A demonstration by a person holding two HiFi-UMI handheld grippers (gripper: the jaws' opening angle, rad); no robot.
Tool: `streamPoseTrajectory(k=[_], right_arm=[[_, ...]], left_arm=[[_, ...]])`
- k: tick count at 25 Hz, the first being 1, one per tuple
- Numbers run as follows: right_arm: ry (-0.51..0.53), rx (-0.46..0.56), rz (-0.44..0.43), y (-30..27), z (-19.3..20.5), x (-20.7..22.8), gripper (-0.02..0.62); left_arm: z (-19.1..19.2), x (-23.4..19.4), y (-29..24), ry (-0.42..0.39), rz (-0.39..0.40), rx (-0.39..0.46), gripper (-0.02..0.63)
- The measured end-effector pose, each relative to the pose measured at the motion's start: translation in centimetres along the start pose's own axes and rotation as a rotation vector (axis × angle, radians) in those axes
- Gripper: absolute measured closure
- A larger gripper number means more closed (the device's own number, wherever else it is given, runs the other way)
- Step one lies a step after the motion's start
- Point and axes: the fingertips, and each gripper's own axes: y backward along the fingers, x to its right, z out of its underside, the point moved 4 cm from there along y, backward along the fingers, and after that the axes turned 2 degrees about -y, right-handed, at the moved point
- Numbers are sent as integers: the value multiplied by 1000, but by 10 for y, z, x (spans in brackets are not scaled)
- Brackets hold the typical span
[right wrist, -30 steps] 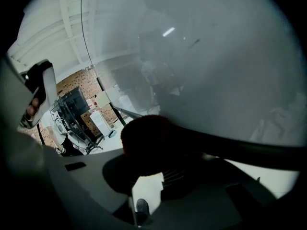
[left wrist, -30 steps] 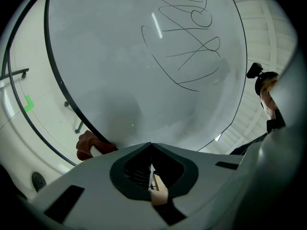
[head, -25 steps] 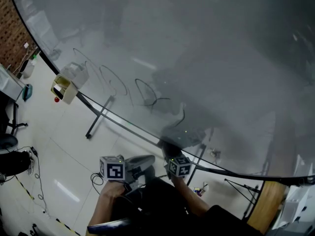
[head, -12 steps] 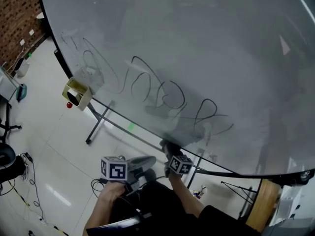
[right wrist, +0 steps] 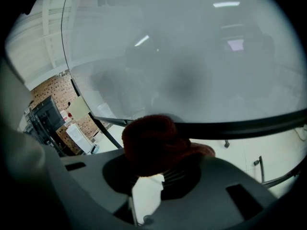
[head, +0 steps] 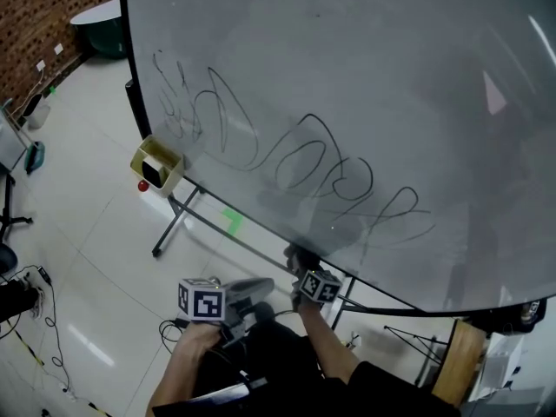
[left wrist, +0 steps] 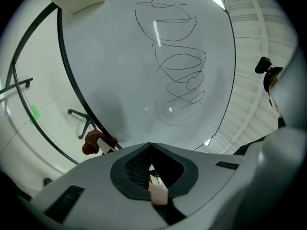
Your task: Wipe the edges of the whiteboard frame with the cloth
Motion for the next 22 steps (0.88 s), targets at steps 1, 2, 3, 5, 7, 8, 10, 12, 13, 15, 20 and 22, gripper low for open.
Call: streamPoseTrajectory(k=[1,2,3,5,7,8,10,12,13,15,20,22], right_arm=[[9,-6,24,1,-2,-2,508],[17,-9,42,1,-3,-5,509],[16,-10,46,-1,-3,-7,508],[-8,-8,30,-8,1,-9,509],[-31,-8,23,-13,4,-14,508],[-32,-11,29,-14,4,-17,508],[-21,-9,26,-18,5,-21,509],[-9,-1,4,-24,8,-24,509],[-2,0,2,-24,7,-27,509],[4,-3,14,-22,2,-35,509],[-27,-4,54,-24,-13,-47,509],[-15,3,43,-28,-13,-48,509]], left_arm=[[-1,0,4,-1,2,2,609],[-2,1,7,-1,5,5,609],[-3,3,11,-1,8,7,609],[-5,4,19,-6,11,13,609],[-8,5,29,-13,10,23,609],[-9,5,33,-14,10,28,609],[-10,5,43,-17,5,35,609],[-9,3,52,-18,-8,37,609],[-10,4,56,-18,-10,40,609],[-12,5,62,-17,-11,51,609],[-28,4,69,-25,-4,80,609],[-29,2,70,-19,1,88,609]])
